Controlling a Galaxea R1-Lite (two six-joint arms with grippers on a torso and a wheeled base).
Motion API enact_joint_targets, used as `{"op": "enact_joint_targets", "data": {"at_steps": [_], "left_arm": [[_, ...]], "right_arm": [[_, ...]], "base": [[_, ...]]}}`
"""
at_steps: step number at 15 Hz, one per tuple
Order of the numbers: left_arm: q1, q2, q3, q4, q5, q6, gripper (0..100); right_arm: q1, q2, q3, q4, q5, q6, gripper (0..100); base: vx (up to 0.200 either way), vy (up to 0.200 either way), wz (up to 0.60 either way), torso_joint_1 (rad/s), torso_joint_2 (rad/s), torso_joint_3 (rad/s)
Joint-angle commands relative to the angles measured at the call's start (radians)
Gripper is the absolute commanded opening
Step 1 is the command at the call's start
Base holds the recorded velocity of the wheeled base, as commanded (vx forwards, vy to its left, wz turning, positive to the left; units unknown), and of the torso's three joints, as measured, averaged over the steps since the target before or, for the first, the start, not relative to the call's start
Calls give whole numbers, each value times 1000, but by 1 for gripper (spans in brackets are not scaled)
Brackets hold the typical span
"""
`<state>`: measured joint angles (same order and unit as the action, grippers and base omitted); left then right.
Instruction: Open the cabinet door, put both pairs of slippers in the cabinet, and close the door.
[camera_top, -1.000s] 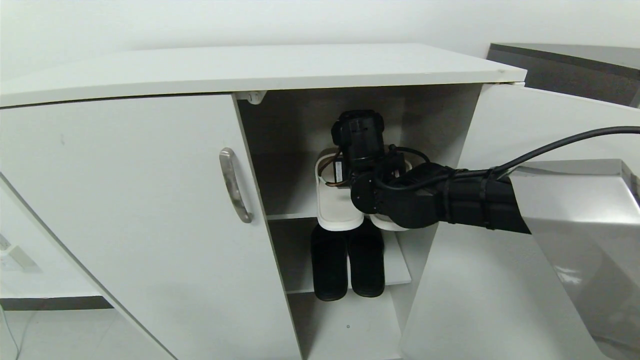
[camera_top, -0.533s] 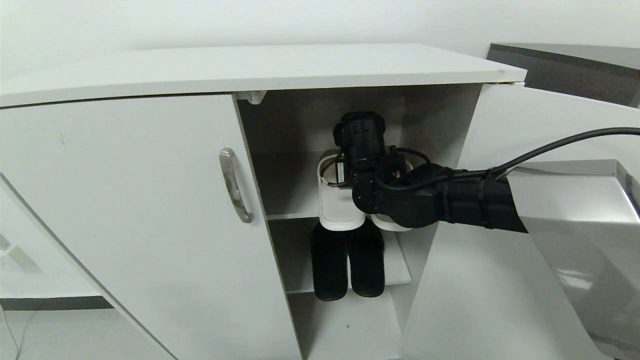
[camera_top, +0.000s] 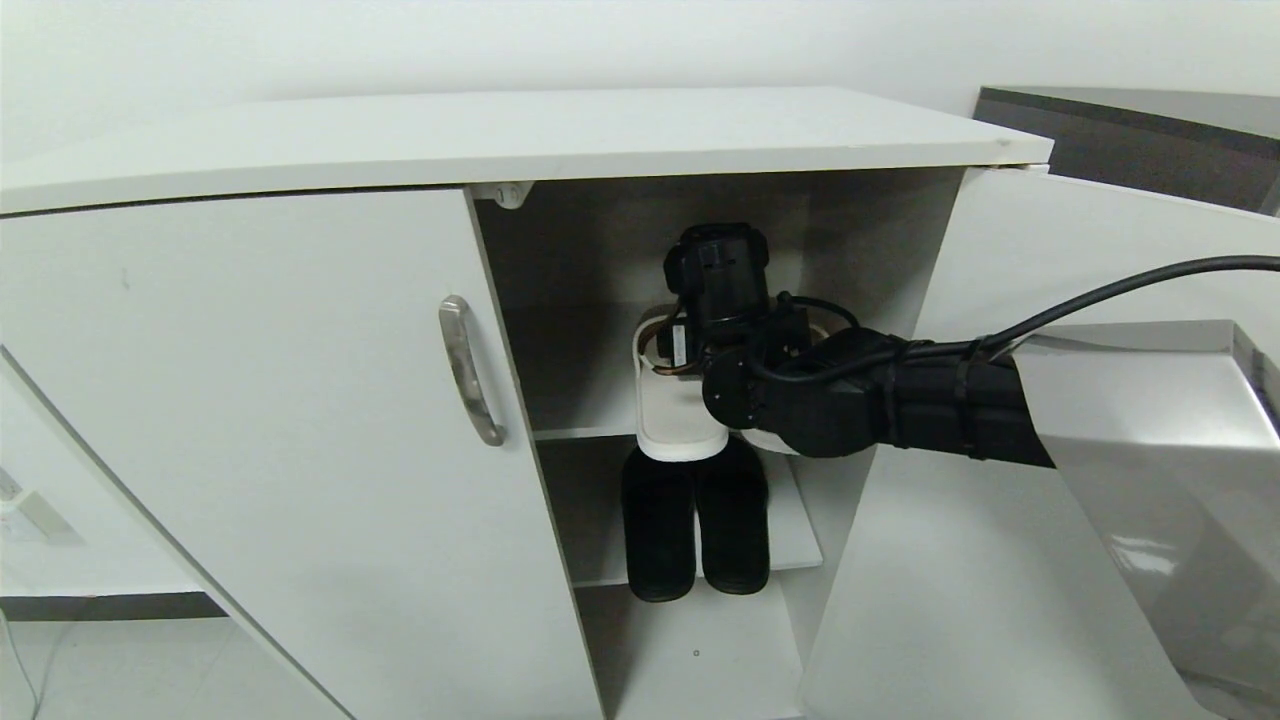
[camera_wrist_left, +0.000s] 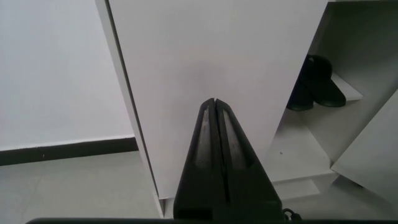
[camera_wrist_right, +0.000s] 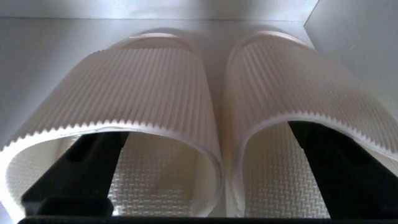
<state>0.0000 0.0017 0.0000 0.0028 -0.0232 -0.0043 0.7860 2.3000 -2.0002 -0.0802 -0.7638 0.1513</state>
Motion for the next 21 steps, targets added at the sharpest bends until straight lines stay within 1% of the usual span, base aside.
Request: {"op": "enact_joint_targets", "data": {"at_steps": [1, 6, 7, 10, 18, 21], "left_arm": [[0, 0, 0, 0, 0, 0, 0], [0, 0, 0, 0, 0, -2, 0], [0, 0, 0, 0, 2, -2, 0], [0, 0, 0, 0, 0, -2, 0], [0, 0, 0, 0, 6, -2, 0], [0, 0, 0, 0, 6, -2, 0]], "right_arm": [[3, -7, 0, -1, 0, 1, 100], [10, -17, 38, -4, -2, 1, 100], [18, -30, 70, -7, -2, 2, 100], [22, -63, 100, -7, -2, 17, 100], [55, -162, 248, -13, -3, 42, 100], [85, -228, 316, -21, -2, 56, 100]], "base": [[0, 0, 0, 0, 0, 0], [0, 0, 0, 0, 0, 0], [0, 0, 0, 0, 0, 0], [0, 0, 0, 0, 0, 0], [0, 0, 0, 0, 0, 0], [0, 0, 0, 0, 0, 0]]}}
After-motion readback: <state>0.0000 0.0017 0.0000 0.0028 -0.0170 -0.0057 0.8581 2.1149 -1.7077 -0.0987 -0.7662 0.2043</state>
